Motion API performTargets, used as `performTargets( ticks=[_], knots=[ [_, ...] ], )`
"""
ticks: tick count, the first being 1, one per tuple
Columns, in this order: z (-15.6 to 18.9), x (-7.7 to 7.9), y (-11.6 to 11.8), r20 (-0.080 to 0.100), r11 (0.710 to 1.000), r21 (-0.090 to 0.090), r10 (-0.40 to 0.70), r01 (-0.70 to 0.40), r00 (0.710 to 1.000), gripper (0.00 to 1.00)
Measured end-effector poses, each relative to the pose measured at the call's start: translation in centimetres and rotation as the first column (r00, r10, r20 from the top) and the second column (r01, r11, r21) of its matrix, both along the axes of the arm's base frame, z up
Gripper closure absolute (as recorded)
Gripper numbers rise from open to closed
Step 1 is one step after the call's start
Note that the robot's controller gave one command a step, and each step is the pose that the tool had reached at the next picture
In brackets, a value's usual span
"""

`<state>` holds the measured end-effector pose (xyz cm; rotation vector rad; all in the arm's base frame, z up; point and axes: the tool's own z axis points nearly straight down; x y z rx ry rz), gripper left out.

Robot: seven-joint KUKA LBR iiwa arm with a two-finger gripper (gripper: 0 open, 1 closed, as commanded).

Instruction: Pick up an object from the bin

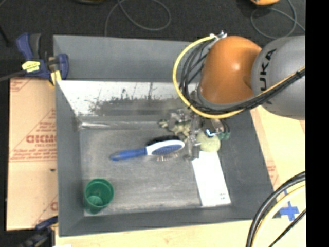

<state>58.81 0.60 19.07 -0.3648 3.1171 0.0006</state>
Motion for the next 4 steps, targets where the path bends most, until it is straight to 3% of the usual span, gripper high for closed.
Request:
performTargets(
  ticks=[1, 2, 3, 4],
  knots=[
    [-2.8, 0.5, -0.2, 0.002, 0.982, 0.001, -0.188, 0.188, 0.982, 0.00],
    [-7.4, 2.5, -0.1, 0.003, 0.998, -0.002, 0.059, -0.059, 0.998, 0.00],
    [-10.6, 3.0, 2.3, -0.002, 1.000, -0.001, 0.008, -0.008, 1.000, 0.00],
    [-12.0, -0.4, -1.1, 0.000, 0.993, -0.002, 0.120, -0.120, 0.993, 1.00]
  ],
)
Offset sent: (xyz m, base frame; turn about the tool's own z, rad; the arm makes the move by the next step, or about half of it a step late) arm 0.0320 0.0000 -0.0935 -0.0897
